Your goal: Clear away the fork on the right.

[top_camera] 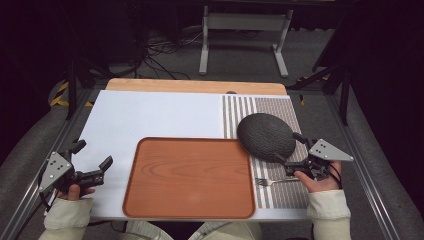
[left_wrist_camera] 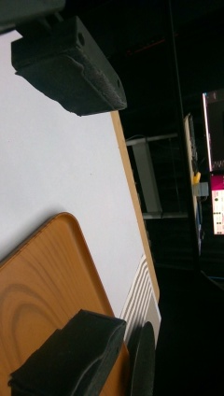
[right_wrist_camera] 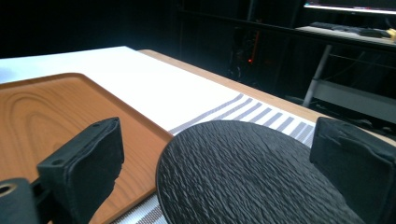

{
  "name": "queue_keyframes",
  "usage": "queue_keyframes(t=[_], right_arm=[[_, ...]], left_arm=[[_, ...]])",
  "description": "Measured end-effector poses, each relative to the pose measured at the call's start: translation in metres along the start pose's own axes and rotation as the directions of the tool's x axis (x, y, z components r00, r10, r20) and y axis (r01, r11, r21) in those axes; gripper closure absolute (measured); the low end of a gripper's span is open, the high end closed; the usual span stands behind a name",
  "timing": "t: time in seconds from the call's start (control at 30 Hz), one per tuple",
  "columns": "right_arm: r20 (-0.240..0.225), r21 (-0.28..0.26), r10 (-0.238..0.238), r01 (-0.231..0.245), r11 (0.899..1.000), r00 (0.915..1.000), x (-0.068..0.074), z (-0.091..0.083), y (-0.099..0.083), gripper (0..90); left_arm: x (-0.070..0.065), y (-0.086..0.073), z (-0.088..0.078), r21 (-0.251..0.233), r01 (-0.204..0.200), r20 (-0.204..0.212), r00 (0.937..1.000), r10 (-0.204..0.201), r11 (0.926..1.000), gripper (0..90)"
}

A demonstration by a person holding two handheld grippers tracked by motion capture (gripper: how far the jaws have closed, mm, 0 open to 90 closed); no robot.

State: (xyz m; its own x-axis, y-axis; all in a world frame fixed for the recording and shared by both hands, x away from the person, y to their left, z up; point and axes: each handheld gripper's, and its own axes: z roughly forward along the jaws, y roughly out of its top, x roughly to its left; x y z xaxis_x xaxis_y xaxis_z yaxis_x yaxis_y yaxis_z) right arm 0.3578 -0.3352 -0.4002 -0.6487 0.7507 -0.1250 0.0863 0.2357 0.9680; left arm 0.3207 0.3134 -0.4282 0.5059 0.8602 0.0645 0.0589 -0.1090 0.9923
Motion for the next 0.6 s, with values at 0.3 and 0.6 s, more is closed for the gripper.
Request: queue_keyframes(t=[0.3,0.6], right_arm=[[-0.087,0.155,-0.074,0.087,0.984,0.9935,0.0,0.01,0.024,5.4],[-0.142,0.28,-0.155,0.19,0.941,0.9777,-0.002,0.015,0.042,5.8]], left_arm=[[0.0,0.0,-0.001,-0.005,-0.004,0.0,1.0,0.004,1.0,0.7],[-0.001,0.0,-0.001,-0.006,-0.006,0.001,1.0,0.006,1.0,0.7]])
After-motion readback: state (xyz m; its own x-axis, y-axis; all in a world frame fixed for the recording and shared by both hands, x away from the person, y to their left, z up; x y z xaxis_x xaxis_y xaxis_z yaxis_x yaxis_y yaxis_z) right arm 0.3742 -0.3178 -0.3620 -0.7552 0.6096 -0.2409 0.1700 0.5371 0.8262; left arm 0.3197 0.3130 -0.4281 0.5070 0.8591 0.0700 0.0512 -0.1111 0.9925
